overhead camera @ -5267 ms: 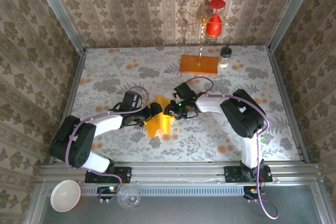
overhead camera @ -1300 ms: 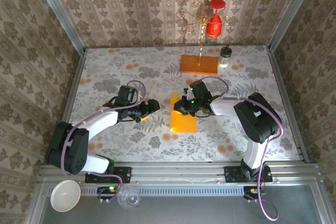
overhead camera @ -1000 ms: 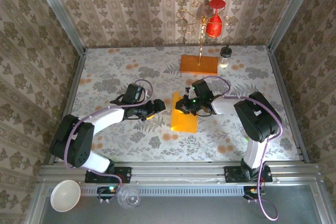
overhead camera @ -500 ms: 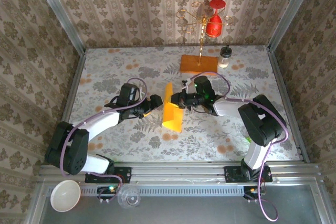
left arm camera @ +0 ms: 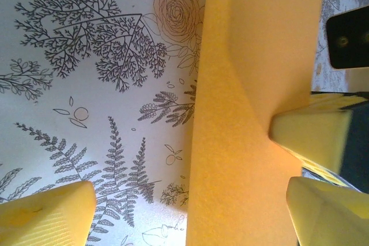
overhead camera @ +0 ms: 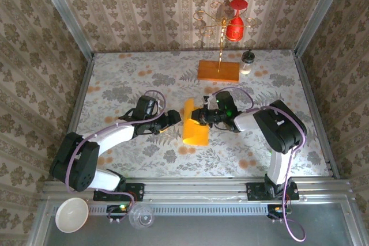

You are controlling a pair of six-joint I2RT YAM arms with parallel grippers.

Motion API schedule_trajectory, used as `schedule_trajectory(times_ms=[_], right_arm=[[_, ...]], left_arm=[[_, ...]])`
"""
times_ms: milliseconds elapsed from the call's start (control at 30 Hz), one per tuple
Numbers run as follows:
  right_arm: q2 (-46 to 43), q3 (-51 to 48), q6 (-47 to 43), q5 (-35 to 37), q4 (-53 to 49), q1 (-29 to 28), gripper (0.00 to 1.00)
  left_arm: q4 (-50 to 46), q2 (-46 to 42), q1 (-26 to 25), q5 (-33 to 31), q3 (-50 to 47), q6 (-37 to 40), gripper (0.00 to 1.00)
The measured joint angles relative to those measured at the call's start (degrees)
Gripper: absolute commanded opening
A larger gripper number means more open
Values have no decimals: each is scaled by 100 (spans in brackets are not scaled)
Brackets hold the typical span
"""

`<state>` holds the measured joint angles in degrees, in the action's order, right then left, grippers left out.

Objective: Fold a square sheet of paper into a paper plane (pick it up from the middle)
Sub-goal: Fold the square sheet of paper in half at the center of the table.

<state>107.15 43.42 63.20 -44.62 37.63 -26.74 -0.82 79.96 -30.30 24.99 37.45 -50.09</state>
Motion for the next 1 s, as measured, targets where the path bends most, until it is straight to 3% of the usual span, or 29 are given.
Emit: schedule_trajectory(times_ms=[700,1000], right_arm=[[44,-42,-1145,444,-1513,297,8],[-229,-37,-1414,697,-2142,297,8]], left_arm=[[-66,393,-227,-37,170,42,83],[-249,1121,-614,-15,874,131,67]])
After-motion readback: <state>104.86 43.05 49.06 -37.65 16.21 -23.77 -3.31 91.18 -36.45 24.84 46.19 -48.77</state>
